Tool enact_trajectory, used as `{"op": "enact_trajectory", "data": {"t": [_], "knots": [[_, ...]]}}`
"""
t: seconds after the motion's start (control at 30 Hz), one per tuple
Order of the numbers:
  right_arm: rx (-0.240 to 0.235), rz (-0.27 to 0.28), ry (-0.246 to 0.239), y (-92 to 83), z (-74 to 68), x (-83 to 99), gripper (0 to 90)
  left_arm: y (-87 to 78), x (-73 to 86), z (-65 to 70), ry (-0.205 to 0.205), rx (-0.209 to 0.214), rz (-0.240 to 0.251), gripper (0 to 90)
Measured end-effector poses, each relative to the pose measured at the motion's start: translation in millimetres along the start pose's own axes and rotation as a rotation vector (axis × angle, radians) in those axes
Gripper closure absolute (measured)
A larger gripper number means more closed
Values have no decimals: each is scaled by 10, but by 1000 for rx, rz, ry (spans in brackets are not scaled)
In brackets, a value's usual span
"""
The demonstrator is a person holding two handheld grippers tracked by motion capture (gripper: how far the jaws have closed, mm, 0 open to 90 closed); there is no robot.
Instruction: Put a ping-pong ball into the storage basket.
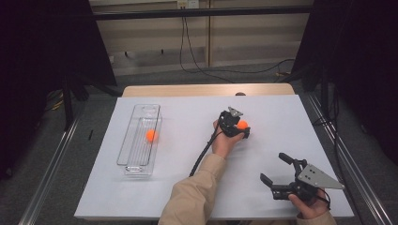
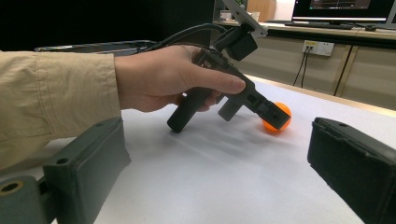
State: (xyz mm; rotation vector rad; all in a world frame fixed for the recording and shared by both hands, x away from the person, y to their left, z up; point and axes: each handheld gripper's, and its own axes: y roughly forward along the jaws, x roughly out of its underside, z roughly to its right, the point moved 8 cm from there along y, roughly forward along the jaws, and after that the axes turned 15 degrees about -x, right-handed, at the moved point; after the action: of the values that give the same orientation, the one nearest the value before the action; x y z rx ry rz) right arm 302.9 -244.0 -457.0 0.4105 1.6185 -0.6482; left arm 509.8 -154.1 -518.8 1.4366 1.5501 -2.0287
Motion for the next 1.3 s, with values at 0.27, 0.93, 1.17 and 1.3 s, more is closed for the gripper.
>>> {"op": "enact_trajectory", "data": {"t": [0.27,0.93,1.17,1.3], "knots": [[1,3,2,-4,2,-3,41,25,-13,24,6,5,-2,335],[2,5,0,-13,6,-5,41,50,-13,54,35,12,-18,508],[2,5,1,-15,6,-3,41,4,8,58,39,21,-32,509],[3,5,0,-19,5,-3,41,-34,37,48,37,30,-36,509]]}}
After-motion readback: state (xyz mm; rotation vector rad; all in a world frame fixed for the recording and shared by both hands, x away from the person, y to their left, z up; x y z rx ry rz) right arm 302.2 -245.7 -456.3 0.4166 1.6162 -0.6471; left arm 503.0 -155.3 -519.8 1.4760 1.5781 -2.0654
